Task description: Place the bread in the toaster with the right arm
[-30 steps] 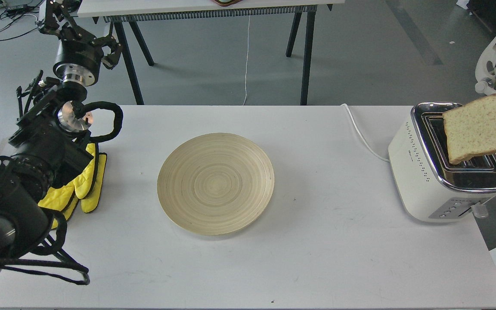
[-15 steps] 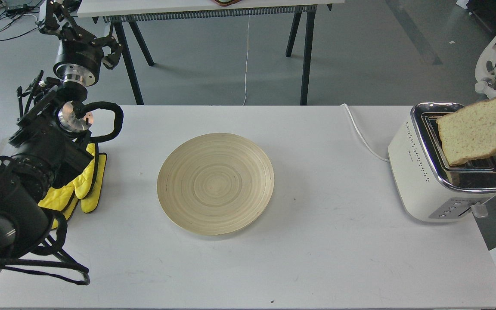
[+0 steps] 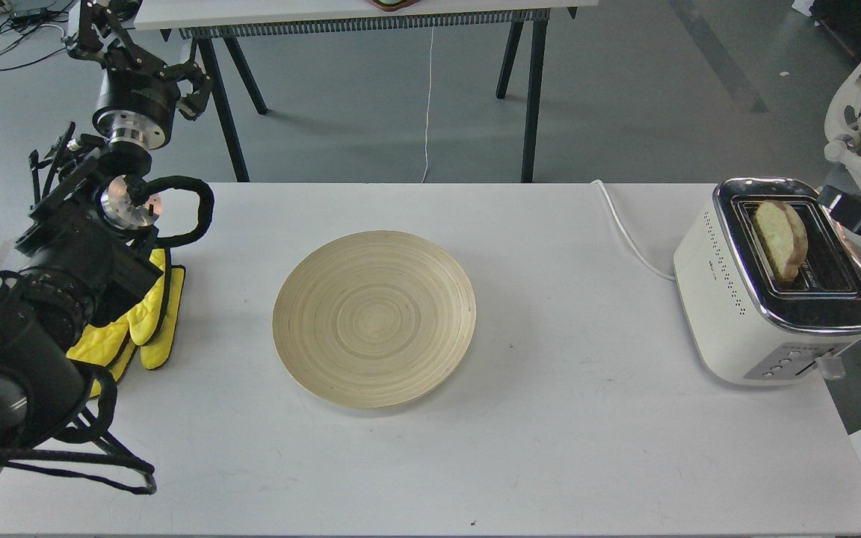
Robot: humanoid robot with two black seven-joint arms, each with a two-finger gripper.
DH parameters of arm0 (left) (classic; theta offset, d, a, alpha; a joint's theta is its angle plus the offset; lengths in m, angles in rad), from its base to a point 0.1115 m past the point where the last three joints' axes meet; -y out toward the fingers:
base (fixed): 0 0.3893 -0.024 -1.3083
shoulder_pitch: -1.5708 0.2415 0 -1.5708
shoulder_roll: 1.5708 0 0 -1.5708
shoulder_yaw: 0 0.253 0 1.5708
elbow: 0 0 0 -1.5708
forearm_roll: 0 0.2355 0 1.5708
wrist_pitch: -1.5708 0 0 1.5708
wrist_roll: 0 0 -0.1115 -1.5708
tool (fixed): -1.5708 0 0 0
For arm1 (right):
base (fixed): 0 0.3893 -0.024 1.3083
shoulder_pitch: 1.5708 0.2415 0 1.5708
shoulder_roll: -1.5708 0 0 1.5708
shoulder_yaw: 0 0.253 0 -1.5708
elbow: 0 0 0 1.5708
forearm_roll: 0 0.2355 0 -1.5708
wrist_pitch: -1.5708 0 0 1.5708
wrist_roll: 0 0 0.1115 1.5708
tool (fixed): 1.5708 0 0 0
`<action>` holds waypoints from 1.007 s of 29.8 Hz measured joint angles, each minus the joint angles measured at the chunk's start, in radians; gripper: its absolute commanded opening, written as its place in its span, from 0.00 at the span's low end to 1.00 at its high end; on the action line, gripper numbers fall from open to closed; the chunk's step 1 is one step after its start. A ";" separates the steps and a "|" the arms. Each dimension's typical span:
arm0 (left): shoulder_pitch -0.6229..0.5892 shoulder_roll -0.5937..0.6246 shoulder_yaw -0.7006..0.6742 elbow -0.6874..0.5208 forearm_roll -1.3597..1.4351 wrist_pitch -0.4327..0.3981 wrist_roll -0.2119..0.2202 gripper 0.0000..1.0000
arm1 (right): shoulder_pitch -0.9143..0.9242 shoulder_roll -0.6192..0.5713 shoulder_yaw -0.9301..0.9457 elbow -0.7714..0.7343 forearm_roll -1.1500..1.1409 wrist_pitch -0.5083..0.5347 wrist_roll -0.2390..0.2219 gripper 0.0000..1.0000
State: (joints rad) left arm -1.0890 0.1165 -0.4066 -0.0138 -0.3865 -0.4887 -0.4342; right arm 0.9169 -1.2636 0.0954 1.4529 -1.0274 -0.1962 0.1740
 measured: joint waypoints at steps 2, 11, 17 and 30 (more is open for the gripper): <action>0.000 0.000 0.000 0.000 0.000 0.000 0.000 1.00 | 0.001 0.011 0.043 -0.002 0.067 -0.001 0.002 0.98; 0.000 0.000 -0.001 0.000 0.000 0.000 0.000 1.00 | 0.000 0.192 0.243 -0.146 0.652 0.070 0.022 1.00; 0.000 0.000 -0.001 0.000 0.000 0.000 0.000 1.00 | 0.000 0.410 0.343 -0.406 0.952 0.250 0.071 1.00; 0.000 0.002 -0.002 0.000 0.000 0.000 0.000 1.00 | -0.016 0.691 0.548 -0.678 1.175 0.386 0.014 0.98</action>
State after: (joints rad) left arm -1.0892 0.1189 -0.4082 -0.0137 -0.3868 -0.4887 -0.4341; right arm 0.9011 -0.5724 0.6436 0.7753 0.1479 0.1902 0.1879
